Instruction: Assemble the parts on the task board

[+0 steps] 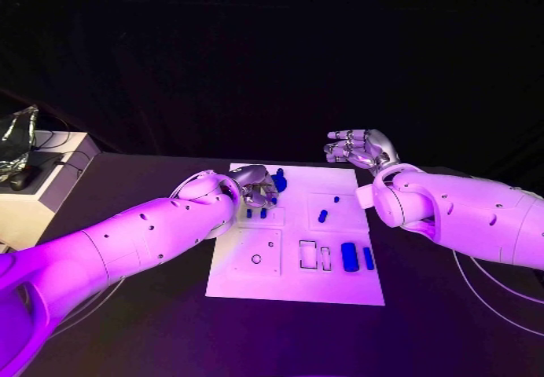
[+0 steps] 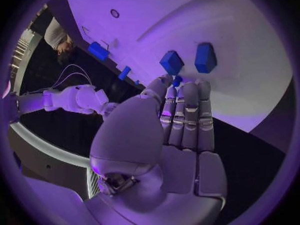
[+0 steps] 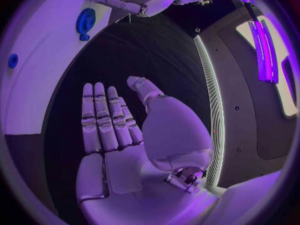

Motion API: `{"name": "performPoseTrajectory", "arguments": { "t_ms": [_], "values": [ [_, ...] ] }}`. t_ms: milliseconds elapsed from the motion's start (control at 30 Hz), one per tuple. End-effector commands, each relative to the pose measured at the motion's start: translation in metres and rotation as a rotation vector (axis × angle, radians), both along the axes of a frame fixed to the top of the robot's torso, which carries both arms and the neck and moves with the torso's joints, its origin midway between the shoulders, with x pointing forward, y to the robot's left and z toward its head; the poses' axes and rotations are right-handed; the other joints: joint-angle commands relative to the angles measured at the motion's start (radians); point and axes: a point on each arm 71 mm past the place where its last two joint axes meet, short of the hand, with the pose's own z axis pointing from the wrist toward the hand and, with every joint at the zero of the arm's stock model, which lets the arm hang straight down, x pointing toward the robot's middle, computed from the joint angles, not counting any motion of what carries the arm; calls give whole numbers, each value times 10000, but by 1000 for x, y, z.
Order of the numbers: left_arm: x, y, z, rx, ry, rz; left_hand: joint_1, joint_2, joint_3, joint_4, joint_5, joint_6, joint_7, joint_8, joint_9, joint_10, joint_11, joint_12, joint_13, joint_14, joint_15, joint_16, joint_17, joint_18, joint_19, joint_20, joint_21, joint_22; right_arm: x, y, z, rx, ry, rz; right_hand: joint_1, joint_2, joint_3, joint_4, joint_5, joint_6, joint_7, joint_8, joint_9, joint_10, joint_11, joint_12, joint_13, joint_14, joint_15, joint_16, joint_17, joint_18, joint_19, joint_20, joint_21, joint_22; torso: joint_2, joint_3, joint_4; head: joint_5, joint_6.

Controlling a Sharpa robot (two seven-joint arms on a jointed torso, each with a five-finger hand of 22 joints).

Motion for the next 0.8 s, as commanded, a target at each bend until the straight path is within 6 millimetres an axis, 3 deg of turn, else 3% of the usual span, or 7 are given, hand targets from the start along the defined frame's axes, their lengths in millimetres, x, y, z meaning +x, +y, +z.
{"name": "performPoseTrajectory", "arguments": {
  "t_ms": [33,800],
  "values": [
    [1,-1,-1,313,105,130,-10,35,106,-7,-52,-19,68,-45,-13,-67,61,-78,-6,-67,-12,59,-53,125,27,13,25,103,-1,2,1,-24,-123,177,-84,23,51,-30,50,72,126,-19,-1,-41,-37,-17,-15,-27,-4,-16,-14,-154,-45,10,-8,3,-1,-4,-7,-12,-6],
    [3,-6,0,114,-41,167,-79,-23,523,70,-102,-300,10,-47,-26,256,-13,-258,-9,58,-66,425,-351,198,104,15,286,169,0,4,1,-9,-124,223,-84,23,51,-30,50,72,126,-19,-1,-41,-37,-17,-15,-27,-4,-16,-14,-154,-45,10,-8,3,5,-9,3,-21,9]
  ]
}}
